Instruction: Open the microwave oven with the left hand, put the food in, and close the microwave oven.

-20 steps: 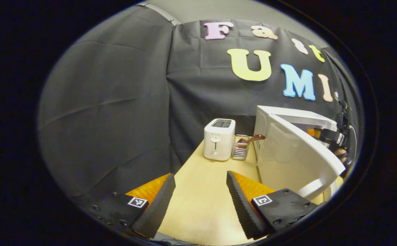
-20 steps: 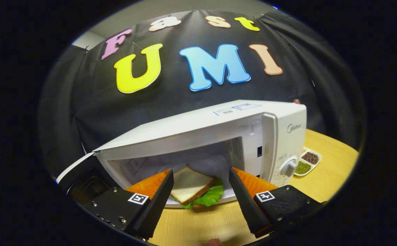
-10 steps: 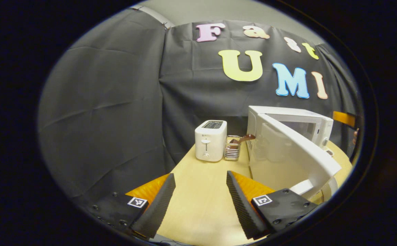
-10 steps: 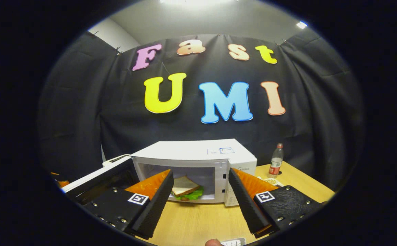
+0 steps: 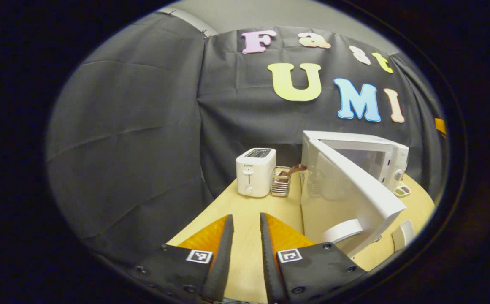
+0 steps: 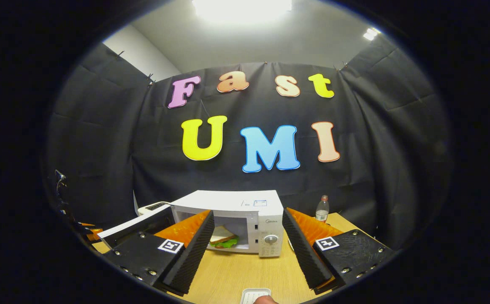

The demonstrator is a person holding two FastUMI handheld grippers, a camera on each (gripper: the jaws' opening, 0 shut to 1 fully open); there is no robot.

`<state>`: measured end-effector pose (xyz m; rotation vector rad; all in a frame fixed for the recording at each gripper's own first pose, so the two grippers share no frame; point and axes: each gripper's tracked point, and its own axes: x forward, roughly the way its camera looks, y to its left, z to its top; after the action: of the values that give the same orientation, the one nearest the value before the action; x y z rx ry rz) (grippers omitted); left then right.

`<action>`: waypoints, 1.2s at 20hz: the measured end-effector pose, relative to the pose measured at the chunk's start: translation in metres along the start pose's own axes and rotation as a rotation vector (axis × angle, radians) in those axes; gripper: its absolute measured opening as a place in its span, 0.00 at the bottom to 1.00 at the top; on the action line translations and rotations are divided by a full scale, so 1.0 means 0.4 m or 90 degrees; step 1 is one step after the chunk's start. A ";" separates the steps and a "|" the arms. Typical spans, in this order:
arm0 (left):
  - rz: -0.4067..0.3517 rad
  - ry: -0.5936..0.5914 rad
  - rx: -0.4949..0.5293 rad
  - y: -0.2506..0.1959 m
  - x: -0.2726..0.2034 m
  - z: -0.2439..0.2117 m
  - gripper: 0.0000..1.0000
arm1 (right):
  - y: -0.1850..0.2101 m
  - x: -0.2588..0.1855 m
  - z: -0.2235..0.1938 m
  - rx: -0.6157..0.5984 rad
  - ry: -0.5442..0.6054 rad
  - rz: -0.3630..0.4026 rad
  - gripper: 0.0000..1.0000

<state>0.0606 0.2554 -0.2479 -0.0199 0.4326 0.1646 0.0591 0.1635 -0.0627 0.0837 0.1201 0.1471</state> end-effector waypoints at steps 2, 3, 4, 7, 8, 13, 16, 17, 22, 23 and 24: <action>0.016 -0.010 0.016 -0.015 -0.018 0.008 0.39 | -0.028 -0.014 0.007 0.001 -0.001 -0.005 0.98; 0.014 -0.022 0.019 -0.020 -0.019 0.022 0.12 | -0.039 -0.020 0.010 0.001 -0.002 -0.007 0.98; -0.001 -0.011 0.015 -0.054 -0.021 0.011 0.07 | -0.052 -0.030 0.008 0.002 -0.002 -0.010 0.98; -0.016 -0.002 0.038 -0.109 -0.029 0.010 0.07 | -0.090 -0.058 0.007 0.005 0.000 -0.016 0.98; -0.025 -0.001 0.036 -0.125 -0.026 0.012 0.07 | -0.105 -0.067 0.009 0.007 0.000 -0.019 0.98; -0.046 0.004 0.035 -0.232 -0.045 0.013 0.07 | -0.187 -0.110 -0.001 0.007 0.009 -0.024 0.98; -0.064 0.009 0.031 -0.307 -0.049 0.008 0.07 | -0.236 -0.145 -0.005 0.013 0.016 -0.027 0.98; -0.071 0.009 0.030 -0.333 -0.047 0.012 0.07 | -0.248 -0.156 -0.009 0.015 0.019 -0.026 0.98; -0.112 0.013 0.039 -0.469 -0.039 0.009 0.07 | -0.313 -0.201 -0.024 0.012 0.034 -0.037 0.98; -0.124 0.017 0.044 -0.495 -0.037 0.006 0.07 | -0.319 -0.208 -0.025 0.020 0.036 -0.041 0.98; -0.136 0.020 0.051 -0.519 -0.033 0.003 0.07 | -0.325 -0.209 -0.029 0.024 0.039 -0.045 0.98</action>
<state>0.0831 0.0486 -0.2445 0.0101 0.4656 -0.0632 -0.0059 0.0235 -0.0765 0.1130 0.1867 0.0769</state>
